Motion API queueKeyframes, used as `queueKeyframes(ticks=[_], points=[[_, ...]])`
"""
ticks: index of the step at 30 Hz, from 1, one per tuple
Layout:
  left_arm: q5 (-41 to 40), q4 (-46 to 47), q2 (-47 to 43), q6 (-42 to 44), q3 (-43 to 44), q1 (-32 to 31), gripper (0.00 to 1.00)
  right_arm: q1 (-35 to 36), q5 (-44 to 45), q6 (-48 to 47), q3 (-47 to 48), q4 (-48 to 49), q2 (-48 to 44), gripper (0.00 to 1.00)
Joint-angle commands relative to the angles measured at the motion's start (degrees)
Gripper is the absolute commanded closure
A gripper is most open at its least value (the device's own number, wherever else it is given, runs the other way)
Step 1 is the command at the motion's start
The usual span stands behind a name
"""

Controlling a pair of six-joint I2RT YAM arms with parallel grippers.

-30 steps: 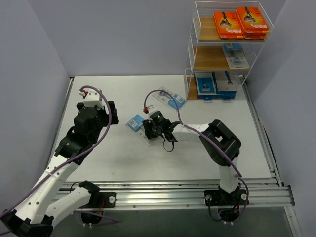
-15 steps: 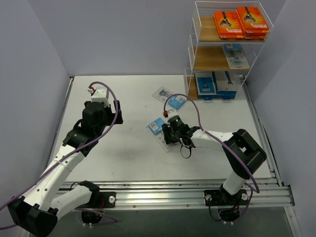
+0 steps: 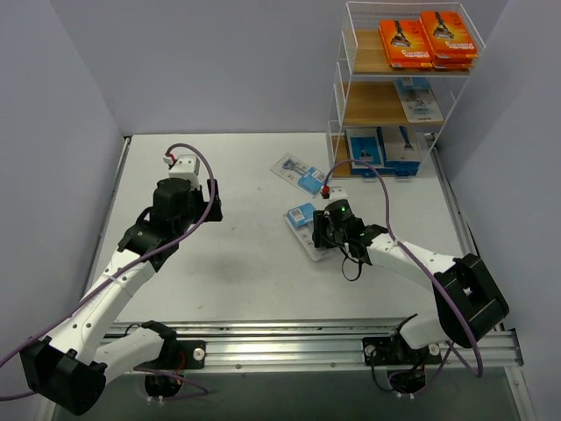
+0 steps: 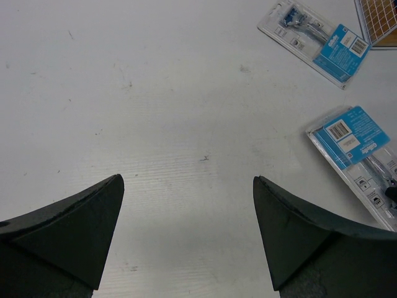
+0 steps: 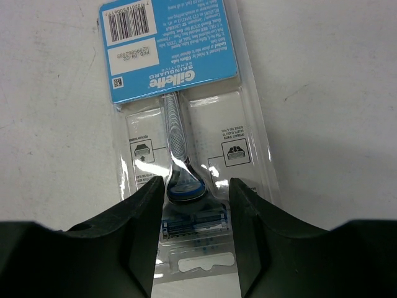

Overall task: Place and organize the shaving razors onto the shelf
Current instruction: Grab a shaving razor with the right arm

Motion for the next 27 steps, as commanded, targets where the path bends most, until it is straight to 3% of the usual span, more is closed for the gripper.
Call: queueKeyframes(ticks=[1, 5, 27], points=[[0.8, 0.3, -0.3, -0.4, 3.1, 0.4, 0.06, -1.0, -0.1, 1.3, 2.2, -1.8, -0.3, 0.63], [0.9, 0.1, -0.5, -0.4, 3.2, 0.4, 0.06, -1.5, -0.6, 2.2, 2.5, -2.4, 0.4, 0.55], [3.3, -0.1, -0.1, -0.7, 3.5, 0.4, 0.06, -1.8, -3.9, 0.4, 1.8, -1.6, 7.2, 0.55]])
